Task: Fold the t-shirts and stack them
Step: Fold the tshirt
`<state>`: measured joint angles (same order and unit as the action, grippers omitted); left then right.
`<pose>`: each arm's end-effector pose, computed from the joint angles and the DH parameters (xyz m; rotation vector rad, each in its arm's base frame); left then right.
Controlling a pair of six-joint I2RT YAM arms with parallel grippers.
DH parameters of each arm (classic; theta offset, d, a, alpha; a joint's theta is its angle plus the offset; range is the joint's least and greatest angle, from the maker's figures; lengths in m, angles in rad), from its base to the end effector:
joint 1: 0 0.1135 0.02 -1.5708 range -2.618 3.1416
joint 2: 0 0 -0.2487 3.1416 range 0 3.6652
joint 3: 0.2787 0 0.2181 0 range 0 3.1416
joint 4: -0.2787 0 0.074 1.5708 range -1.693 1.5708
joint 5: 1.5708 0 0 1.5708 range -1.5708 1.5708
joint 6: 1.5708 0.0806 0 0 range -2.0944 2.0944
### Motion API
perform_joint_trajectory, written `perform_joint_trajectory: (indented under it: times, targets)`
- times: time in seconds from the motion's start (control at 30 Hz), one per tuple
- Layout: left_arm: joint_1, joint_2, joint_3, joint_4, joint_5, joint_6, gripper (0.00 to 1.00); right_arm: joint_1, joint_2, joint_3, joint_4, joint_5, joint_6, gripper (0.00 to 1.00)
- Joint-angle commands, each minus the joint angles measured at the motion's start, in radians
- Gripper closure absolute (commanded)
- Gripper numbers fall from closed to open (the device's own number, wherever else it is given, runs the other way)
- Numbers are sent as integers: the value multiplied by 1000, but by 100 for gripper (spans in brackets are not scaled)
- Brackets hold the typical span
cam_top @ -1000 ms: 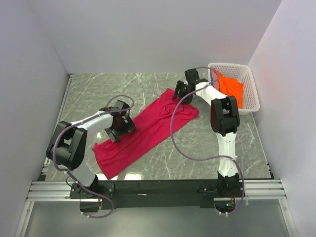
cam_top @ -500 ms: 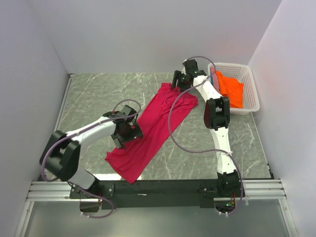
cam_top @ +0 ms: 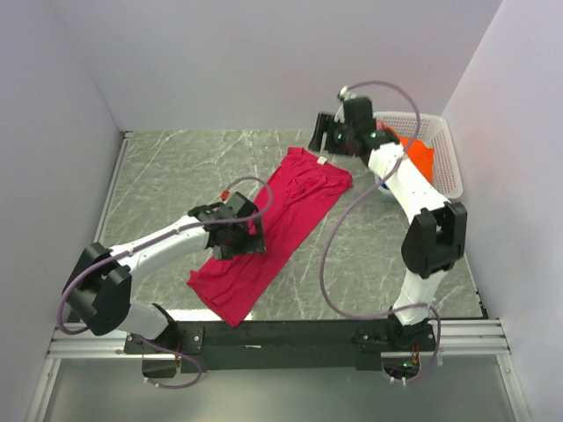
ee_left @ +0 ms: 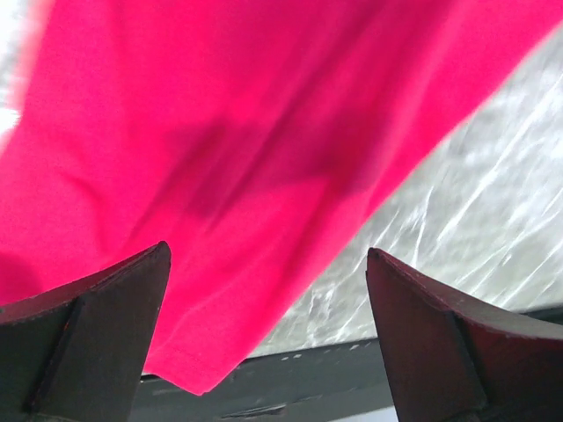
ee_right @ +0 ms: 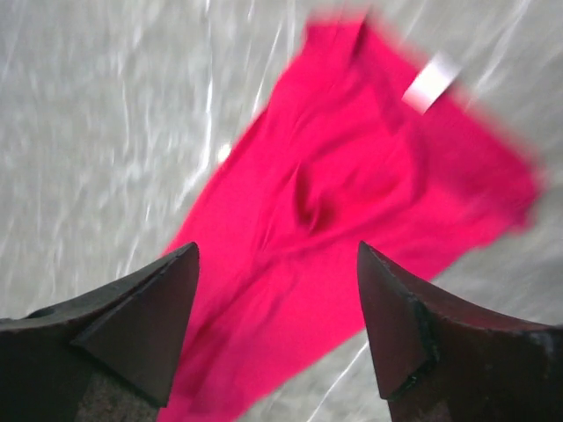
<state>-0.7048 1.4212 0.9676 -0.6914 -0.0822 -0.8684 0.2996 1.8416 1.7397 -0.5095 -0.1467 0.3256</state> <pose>0.2034 -0.1643 0.1809 -0.2503 2.7521 -0.3427 0.4046 0.1373 0.3033 -0.0560 2.2206 0.5103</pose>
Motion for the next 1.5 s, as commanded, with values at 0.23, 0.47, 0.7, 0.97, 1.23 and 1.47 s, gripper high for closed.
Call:
perform_joint_trajectory:
  times: [0.23,0.47,0.7,0.97,1.23,1.47]
  targets:
    - [-35,116,-101,49,119,105,1,61,77,-264,66,-28,86,19]
    - [-41,228,-57,99,173,111,1,35,293,-89,-1,-24,72,18]
    - [-42,380,135,104,251,111,0,-42,563,264,-46,-75,43,19]
    - [-45,525,399,111,257,31,0,-106,794,735,66,-172,61,18]
    - [-131,308,438,-17,-25,23,1,-122,476,615,98,-177,-22,16]
    - [46,38,113,-51,-111,-38,0,-94,-22,-94,144,-160,82,16]
